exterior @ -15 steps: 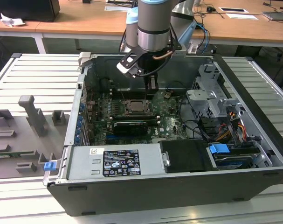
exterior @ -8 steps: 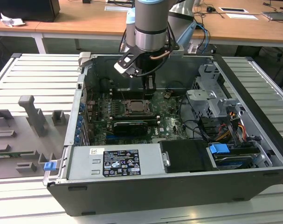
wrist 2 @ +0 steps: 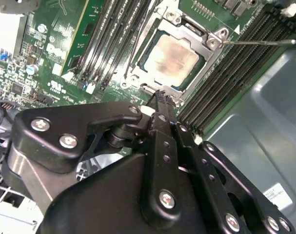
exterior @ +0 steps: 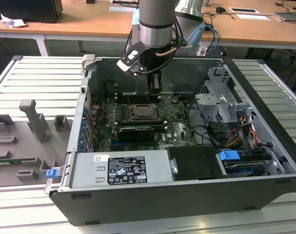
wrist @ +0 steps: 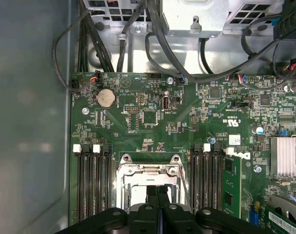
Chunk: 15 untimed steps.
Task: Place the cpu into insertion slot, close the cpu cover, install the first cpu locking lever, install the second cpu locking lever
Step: 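Install the first cpu locking lever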
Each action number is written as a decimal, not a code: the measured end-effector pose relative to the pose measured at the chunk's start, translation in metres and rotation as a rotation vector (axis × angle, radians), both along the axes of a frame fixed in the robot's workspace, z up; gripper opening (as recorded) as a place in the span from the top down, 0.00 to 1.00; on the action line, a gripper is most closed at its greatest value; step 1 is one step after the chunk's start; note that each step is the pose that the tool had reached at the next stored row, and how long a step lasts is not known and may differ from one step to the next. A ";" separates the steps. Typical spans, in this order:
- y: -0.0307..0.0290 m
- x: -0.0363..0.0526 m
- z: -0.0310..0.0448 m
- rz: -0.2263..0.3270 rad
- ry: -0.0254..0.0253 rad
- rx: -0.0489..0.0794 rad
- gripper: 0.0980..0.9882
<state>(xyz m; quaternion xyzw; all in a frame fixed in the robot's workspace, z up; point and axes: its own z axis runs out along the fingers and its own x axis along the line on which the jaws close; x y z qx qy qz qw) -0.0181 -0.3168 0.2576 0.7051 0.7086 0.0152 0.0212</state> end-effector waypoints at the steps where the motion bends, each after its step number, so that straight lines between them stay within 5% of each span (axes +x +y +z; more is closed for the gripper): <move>1: 0.0000 0.0000 0.0045 0.000 0.0000 0.000 0.99; 15: 0.0000 -0.0003 0.0063 0.096 0.0001 0.000 0.99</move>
